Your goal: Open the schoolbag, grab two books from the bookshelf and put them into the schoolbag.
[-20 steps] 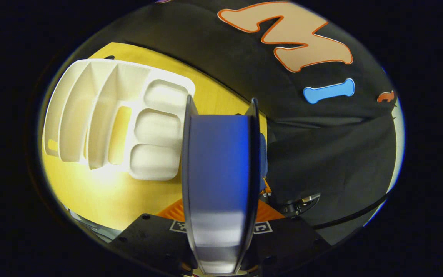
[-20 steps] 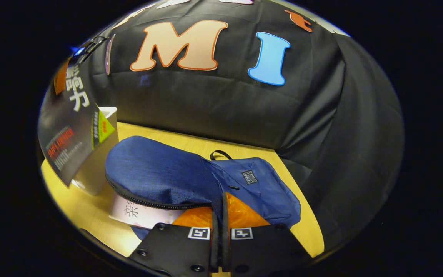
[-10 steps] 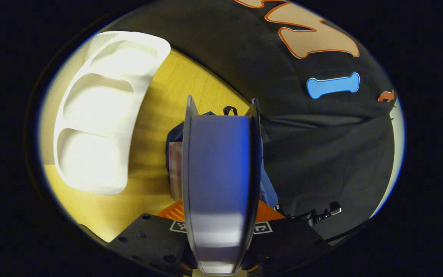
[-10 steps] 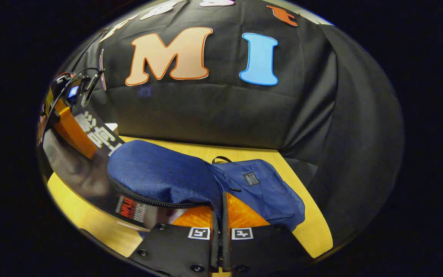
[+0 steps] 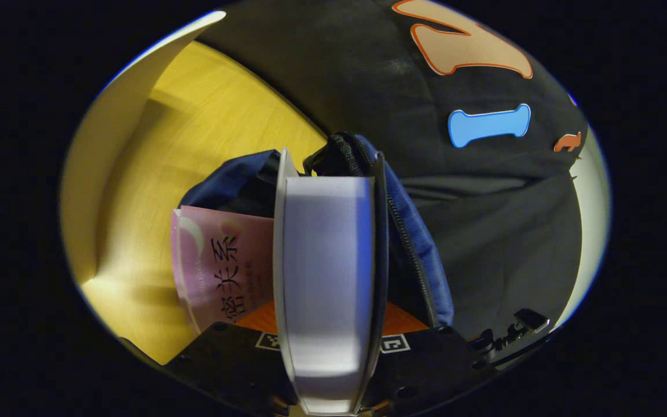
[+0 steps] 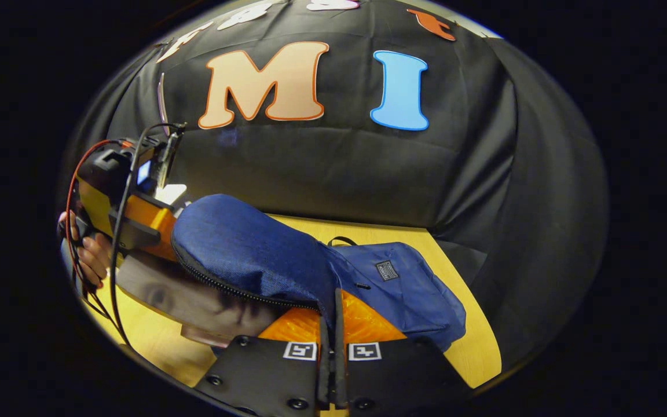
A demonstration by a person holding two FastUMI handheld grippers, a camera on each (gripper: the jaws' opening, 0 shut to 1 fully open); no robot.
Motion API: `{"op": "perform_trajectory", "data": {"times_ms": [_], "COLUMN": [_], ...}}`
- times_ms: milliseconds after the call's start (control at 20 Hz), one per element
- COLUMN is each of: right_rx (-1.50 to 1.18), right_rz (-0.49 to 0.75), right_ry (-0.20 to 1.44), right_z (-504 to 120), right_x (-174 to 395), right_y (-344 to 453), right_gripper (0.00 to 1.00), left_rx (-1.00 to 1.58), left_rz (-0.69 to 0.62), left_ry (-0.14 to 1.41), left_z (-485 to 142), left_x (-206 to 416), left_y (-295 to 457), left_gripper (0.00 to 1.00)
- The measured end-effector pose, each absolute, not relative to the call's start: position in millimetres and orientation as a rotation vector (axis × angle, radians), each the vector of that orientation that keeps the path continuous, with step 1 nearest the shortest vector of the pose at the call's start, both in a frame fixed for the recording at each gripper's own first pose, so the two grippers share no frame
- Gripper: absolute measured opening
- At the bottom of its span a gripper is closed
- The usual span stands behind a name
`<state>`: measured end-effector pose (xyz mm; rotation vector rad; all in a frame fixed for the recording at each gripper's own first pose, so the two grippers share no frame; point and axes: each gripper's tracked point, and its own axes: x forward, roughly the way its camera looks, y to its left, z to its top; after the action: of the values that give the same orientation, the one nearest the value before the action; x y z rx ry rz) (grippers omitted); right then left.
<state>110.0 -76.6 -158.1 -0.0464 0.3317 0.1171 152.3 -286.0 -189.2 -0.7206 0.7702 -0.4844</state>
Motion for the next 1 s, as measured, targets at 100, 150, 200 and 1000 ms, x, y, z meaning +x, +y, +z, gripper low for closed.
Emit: {"op": "perform_trajectory", "data": {"times_ms": [100, 150, 200, 1000], "right_rx": [-0.055, -0.060, -0.066, -0.050], "right_rz": [0.125, 0.130, 0.132, 0.137], "right_ry": [0.331, 0.331, 0.330, 0.341], "right_z": [-160.5, -160.7, -159.6, -165.4], "right_x": [109.2, 109.3, 109.3, 108.7], "right_y": [-74.1, -72.3, -70.9, -75.9], "right_gripper": [0.06, 0.06, 0.06, 0.05], "left_rx": [-0.753, -0.770, -0.782, -0.659], "left_rz": [-0.487, -0.487, -0.483, -0.394], "left_ry": [0.763, 0.763, 0.762, 0.746], "left_z": [-197.4, -202.6, -208.4, -225.9], "left_x": [162.3, 167.0, 172.0, 181.7], "left_y": [-288.5, -289.9, -290.2, -291.2], "left_gripper": [0.39, 0.39, 0.39, 0.65]}}
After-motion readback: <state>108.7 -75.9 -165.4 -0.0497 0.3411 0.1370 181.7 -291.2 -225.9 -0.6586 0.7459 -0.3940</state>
